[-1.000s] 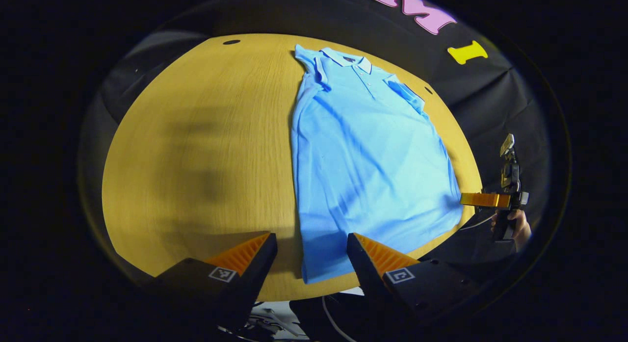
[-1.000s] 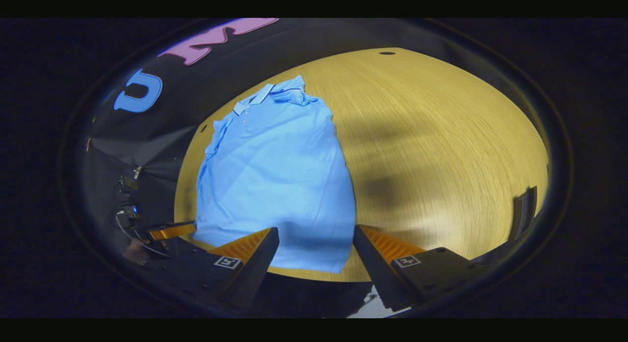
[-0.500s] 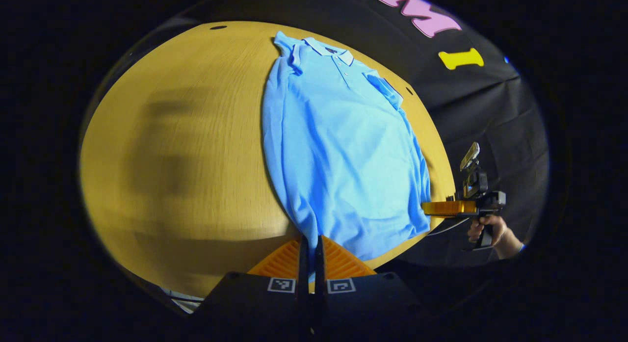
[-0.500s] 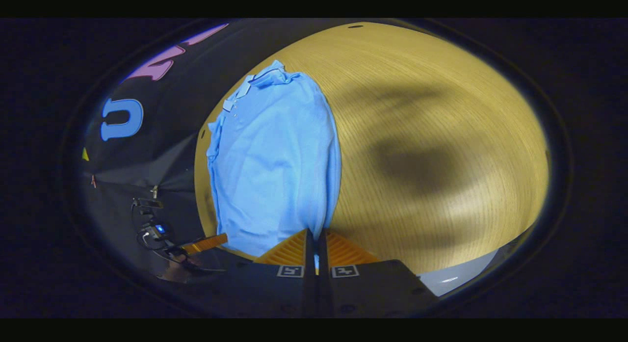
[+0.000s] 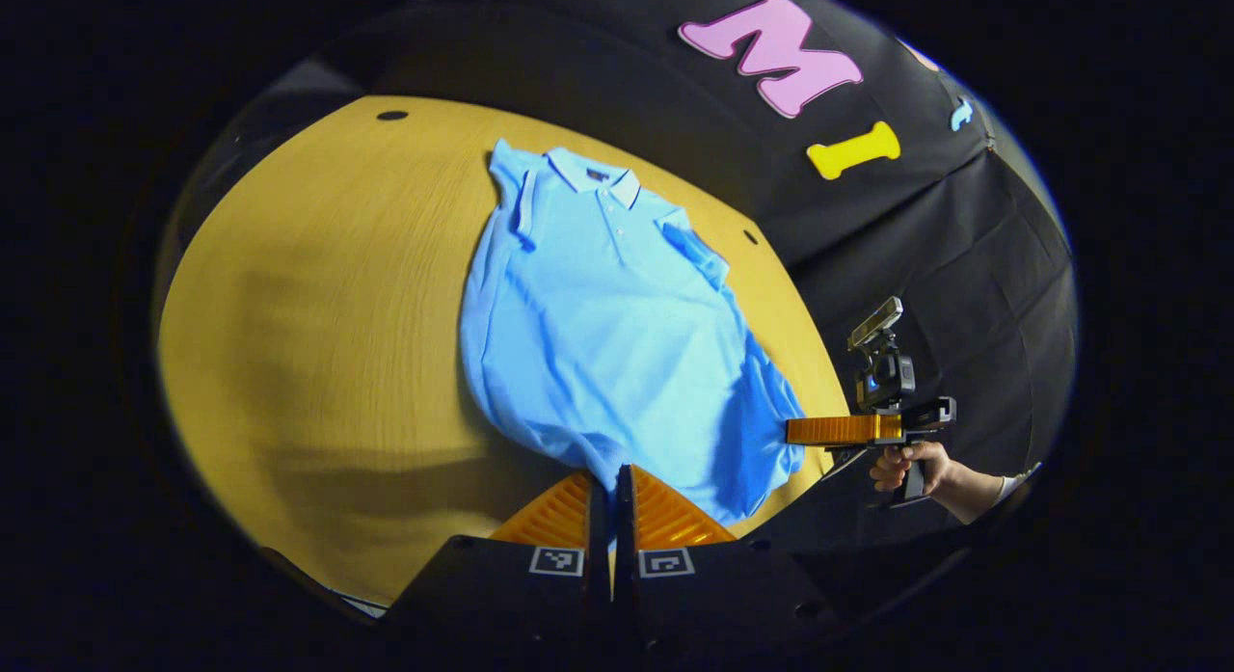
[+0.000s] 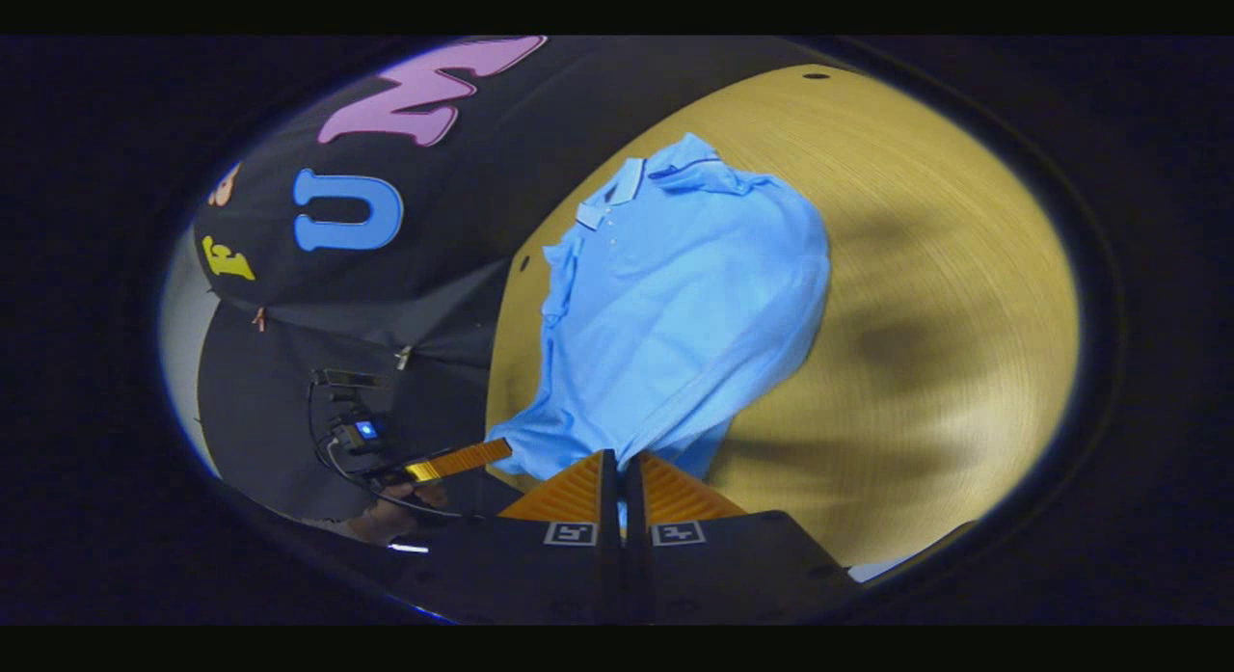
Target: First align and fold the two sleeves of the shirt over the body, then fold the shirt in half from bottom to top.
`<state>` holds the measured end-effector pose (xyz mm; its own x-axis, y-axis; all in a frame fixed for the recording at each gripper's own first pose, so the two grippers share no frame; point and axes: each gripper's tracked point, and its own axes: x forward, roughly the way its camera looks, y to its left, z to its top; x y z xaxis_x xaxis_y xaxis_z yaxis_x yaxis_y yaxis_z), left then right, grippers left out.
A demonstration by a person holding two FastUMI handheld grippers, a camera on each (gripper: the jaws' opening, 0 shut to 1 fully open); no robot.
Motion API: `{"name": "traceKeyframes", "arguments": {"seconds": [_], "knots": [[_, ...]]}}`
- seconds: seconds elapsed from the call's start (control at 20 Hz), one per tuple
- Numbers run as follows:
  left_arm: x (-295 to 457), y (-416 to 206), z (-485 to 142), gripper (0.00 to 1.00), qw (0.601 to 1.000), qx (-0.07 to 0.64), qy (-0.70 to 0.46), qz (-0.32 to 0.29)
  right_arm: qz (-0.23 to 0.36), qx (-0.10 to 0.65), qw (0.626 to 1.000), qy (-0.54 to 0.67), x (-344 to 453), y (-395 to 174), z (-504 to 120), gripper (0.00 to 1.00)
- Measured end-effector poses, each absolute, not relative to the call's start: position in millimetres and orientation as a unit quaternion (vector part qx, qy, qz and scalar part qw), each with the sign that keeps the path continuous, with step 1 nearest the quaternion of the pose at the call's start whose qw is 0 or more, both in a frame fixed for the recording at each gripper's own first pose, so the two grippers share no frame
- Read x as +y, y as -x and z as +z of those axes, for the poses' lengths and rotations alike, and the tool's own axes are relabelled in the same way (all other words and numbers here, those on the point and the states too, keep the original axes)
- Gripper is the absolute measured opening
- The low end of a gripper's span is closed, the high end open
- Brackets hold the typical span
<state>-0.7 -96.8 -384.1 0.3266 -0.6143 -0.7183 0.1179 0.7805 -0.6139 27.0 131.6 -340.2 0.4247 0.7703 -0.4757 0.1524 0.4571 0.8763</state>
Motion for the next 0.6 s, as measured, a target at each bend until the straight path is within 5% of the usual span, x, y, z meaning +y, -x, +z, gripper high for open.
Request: {"name": "traceKeyframes", "arguments": {"seconds": [0.35,0.6], "knots": [[-97.3,-100.9,-335.8,0.06,0.825,0.462,0.222,-0.239,0.267,0.398,0.761,-0.438,107.4,-139.2,-284.9,0.00],[-85.7,-197.6,-337.1,0.06,0.855,0.421,0.243,-0.181,0.263,0.338,0.806,-0.409,72.3,-247.2,-261.2,0.12]]}}
